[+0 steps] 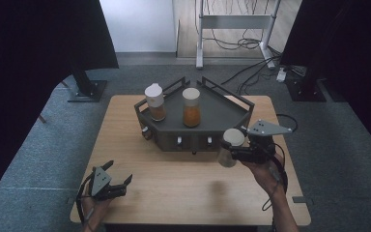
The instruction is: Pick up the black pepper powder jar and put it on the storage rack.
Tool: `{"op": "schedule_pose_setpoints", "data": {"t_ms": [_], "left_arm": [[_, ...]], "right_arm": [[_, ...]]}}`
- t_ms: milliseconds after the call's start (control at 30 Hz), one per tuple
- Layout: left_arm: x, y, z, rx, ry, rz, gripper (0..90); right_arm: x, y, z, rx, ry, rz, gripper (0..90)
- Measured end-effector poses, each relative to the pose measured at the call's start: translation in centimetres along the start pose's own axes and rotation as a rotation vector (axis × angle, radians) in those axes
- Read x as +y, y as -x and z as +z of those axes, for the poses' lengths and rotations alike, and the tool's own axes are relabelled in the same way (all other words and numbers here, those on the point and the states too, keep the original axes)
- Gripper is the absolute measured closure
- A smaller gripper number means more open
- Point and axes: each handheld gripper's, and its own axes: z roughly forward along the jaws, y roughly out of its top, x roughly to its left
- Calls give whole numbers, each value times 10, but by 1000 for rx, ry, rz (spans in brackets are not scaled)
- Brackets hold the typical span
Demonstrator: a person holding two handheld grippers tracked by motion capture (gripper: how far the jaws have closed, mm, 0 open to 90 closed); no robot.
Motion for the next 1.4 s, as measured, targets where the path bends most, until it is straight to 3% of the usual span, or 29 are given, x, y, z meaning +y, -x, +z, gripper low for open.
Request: {"op": "schedule_pose_setpoints", "data": {"t_ms": [333,967,1400], "left_arm": [[-1,-1,-2,6,5,-2,106],[-1,-2,-3,8,6,-1,106],[-2,-2,-2,5,5,-3,106]], "right_arm": [[18,6,8,-6,2,-12,336],[35,21,18,-28,26,8,335],[50,29,32,-47,10,6,336]]}}
